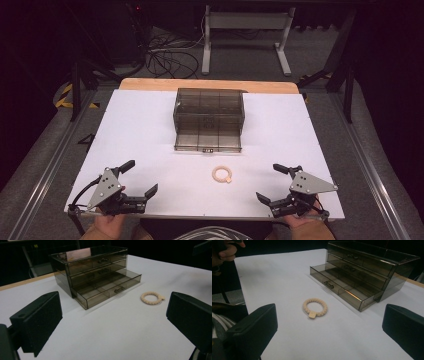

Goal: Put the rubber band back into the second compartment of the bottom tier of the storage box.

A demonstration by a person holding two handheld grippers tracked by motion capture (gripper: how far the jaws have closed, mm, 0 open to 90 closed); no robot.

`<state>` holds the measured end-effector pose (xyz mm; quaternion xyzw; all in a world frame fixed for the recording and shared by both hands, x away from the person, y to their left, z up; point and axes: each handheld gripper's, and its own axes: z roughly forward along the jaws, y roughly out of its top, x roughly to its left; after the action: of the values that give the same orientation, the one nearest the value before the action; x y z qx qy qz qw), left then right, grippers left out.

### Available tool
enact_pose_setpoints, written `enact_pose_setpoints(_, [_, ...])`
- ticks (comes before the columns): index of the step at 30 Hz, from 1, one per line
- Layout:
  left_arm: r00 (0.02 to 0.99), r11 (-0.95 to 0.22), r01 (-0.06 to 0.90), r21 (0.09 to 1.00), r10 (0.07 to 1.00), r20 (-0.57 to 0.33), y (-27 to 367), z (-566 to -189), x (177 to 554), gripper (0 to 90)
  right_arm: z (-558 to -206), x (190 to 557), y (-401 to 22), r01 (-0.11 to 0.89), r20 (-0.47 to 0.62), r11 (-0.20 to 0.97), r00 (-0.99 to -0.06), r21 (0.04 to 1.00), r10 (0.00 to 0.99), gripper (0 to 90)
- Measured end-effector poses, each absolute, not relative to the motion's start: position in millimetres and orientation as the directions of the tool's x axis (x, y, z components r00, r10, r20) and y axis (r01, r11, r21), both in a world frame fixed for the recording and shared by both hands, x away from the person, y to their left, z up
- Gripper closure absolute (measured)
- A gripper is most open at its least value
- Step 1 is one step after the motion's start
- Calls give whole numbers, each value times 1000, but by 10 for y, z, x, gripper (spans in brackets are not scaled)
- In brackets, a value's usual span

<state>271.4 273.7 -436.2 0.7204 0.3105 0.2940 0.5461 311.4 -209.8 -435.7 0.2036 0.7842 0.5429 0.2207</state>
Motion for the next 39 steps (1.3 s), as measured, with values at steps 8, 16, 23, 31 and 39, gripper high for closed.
enact_pose_setpoints(8, [633,-214,119,970,769,92,2714,-4356,2692,12,-4354,3106,-2080,73,-136,336,-817,939,560,12])
enact_pose_setpoints(16, [654,-181,138,974,755,48,2745,-4352,2698,13,-4350,3100,-2072,82,-127,331,-816,940,564,24])
enact_pose_setpoints(23, [648,-199,128,972,759,70,2743,-4353,2697,16,-4344,3087,-2051,86,-131,342,-815,936,564,43])
enact_pose_setpoints(31, [644,-215,122,969,760,88,2726,-4350,2685,17,-4320,3083,-2043,91,-134,352,-814,931,565,55])
enact_pose_setpoints(39, [641,-214,123,969,762,87,2715,-4351,2686,17,-4271,3155,-2000,107,-123,353,-812,929,570,60])
